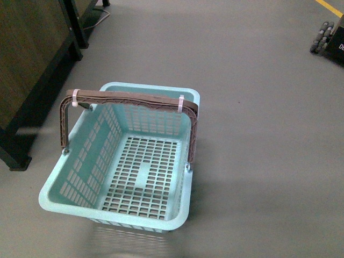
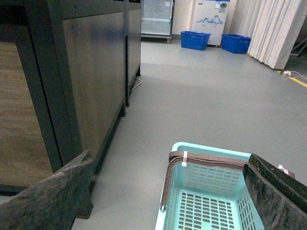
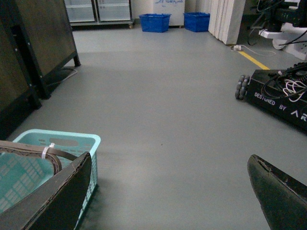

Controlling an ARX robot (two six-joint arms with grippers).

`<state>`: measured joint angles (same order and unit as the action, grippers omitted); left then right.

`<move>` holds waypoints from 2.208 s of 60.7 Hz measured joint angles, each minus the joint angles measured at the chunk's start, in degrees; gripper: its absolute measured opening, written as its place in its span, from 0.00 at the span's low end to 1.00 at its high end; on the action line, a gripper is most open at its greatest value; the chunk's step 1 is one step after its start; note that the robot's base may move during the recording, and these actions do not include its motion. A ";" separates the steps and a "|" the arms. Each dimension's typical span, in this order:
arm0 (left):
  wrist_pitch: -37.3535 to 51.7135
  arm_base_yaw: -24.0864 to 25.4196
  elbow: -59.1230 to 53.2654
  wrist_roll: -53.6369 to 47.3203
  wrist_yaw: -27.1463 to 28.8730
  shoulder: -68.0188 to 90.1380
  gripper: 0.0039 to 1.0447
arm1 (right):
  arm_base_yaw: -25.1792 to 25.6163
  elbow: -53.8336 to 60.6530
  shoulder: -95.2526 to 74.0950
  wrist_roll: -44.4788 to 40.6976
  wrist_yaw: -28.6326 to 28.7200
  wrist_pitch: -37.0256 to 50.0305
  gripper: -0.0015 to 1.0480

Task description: Pick mango and avocado into basket

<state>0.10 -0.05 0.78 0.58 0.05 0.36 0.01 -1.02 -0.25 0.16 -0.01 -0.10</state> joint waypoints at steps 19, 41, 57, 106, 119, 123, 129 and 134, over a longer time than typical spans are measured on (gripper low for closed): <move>0.00 0.00 0.00 0.00 -0.02 0.00 0.92 | 0.00 0.00 0.00 0.00 0.00 0.00 0.92; 0.00 0.00 0.00 0.00 -0.02 0.00 0.92 | 0.00 0.00 0.00 0.00 0.00 0.00 0.92; 1.46 -1.03 10.19 42.64 13.73 40.48 0.92 | 0.00 0.00 0.00 0.00 0.00 0.00 0.92; 59.12 -15.23 52.83 91.95 -2.97 132.52 0.92 | 0.00 0.00 0.00 0.00 0.00 0.00 0.92; 56.83 -17.49 62.40 91.93 -1.31 138.59 0.92 | 0.00 0.00 0.00 0.00 0.00 0.00 0.92; 56.87 -17.90 64.43 91.89 -0.61 140.06 0.92 | 0.00 0.00 0.00 0.00 0.00 0.00 0.92; 56.63 -18.14 66.27 91.91 0.39 141.35 0.92 | 0.00 0.00 0.00 0.02 0.00 0.00 0.92; 56.50 -18.21 68.02 91.91 1.03 142.51 0.92 | 0.00 0.00 0.00 0.02 0.00 0.00 0.92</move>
<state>56.60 -18.26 68.79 92.49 1.08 142.87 0.01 -1.02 -0.25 0.19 -0.01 -0.10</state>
